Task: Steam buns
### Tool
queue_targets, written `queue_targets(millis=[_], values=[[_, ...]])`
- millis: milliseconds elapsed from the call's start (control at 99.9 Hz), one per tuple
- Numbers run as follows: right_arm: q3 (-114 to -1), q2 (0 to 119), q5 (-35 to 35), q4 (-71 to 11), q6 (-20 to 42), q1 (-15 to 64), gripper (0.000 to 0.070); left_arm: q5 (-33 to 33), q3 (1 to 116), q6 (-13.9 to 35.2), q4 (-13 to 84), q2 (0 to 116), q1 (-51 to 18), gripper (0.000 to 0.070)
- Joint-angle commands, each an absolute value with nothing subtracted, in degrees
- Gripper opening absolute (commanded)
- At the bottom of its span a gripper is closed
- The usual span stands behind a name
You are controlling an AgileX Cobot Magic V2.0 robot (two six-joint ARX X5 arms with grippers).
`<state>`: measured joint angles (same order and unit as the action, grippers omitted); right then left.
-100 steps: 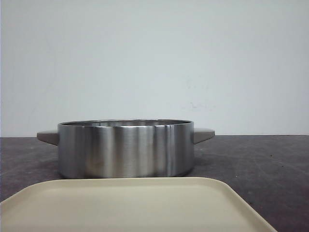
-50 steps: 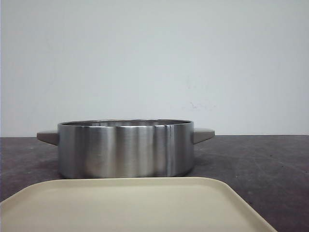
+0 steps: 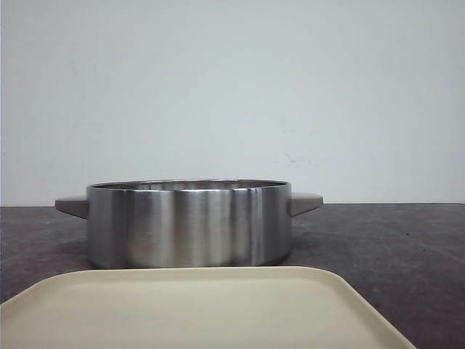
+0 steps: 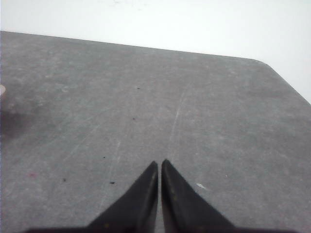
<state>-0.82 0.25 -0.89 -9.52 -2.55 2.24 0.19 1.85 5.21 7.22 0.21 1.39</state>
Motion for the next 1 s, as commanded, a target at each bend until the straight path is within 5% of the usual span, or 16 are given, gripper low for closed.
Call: queue_targets(millis=[0, 320, 991], values=[[-0.69, 0.21, -0.91, -9.04, -1.93, 2.24, 0.0012, 0.47, 0.78, 3.22, 8.47, 0.19, 1.5, 0.0], [-0.69, 0.21, -0.93, -9.04, -1.93, 2.24, 0.0012, 0.21, 0.78, -0.47, 11.09, 0.19, 1.54, 0.0], [-0.69, 0.21, -0.93, -9.04, -1.91, 2.24, 0.0012, 0.23, 0.8, -0.03, 10.74, 0.19, 1.5, 0.0]])
